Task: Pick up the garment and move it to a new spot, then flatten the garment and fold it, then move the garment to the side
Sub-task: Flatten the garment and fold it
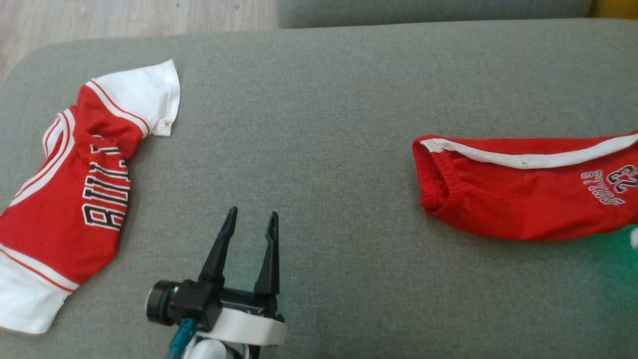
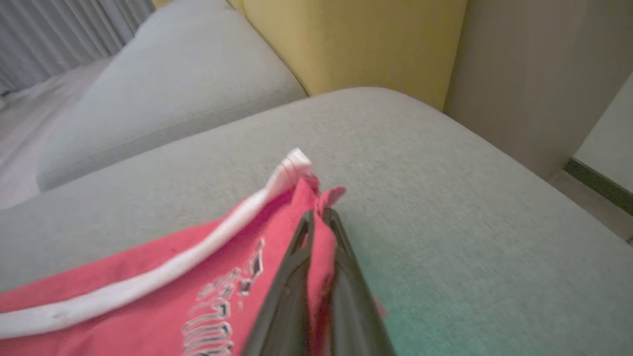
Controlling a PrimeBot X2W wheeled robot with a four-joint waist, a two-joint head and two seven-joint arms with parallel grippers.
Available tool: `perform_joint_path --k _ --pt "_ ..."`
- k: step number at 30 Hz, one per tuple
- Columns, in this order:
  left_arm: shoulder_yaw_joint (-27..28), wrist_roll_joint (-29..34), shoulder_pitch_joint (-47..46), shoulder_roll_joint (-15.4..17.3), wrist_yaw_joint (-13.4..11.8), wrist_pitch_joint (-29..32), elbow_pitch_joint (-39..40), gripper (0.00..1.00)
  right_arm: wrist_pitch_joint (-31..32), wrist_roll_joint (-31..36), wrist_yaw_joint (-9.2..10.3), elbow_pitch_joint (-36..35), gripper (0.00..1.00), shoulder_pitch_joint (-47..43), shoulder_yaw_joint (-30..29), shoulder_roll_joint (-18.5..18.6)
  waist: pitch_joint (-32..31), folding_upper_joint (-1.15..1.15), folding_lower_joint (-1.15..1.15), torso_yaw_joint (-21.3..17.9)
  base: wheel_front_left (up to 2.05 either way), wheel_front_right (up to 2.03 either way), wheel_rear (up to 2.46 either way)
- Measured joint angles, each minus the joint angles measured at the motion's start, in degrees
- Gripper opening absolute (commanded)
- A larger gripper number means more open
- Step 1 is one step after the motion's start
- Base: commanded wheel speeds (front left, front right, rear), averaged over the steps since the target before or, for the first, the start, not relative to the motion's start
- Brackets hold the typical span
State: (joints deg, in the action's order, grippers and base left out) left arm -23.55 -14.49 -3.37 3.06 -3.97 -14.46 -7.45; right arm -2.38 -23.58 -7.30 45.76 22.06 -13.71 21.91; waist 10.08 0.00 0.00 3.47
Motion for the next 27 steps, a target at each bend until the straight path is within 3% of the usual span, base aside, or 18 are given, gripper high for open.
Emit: perform_joint_path --k 12,17,21,22,23,27 --pt "-0.7 0.4 1.1 0.0 1.0 0.0 -1.9 1.00 2.9 0.0 0.01 -23.1 0.00 -0.7 10.3 -7.3 -3.0 0.00 0.00 2.7 0.00 0.00 0.00" --pt "-0.7 0.4 1.6 0.0 1.0 0.0 -2.4 1.00 6.4 1.0 0.01 -30.7 0.00 -4.7 18.8 -9.3 -2.8 0.00 0.00 4.7 0.00 0.00 0.00" --pt "-0.7 0.3 1.6 0.0 1.5 0.0 -2.6 1.00 9.7 1.2 0.01 -31.8 0.00 -9.1 26.4 -10.9 -2.4 0.00 0.00 5.9 0.00 0.00 0.00" --pt "-0.8 0.3 1.6 0.0 1.5 0.0 -2.6 1.00 10.2 1.4 0.01 -31.8 0.73 -10.2 27.9 -11.0 -2.3 0.00 0.00 6.2 0.00 0.00 0.00" --pt "-0.7 0.3 1.6 0.0 1.5 0.0 -2.6 1.00 10.5 1.6 0.01 -31.8 1.00 -11.4 28.8 -11.1 -2.3 0.00 0.00 6.4 0.00 0.00 0.00" --pt "-0.6 0.3 1.6 0.0 1.5 0.0 -2.6 1.00 9.7 1.7 0.01 -33.5 1.00 -14.6 30.4 -11.6 -2.4 0.00 0.01 6.8 0.00 0.00 0.00"
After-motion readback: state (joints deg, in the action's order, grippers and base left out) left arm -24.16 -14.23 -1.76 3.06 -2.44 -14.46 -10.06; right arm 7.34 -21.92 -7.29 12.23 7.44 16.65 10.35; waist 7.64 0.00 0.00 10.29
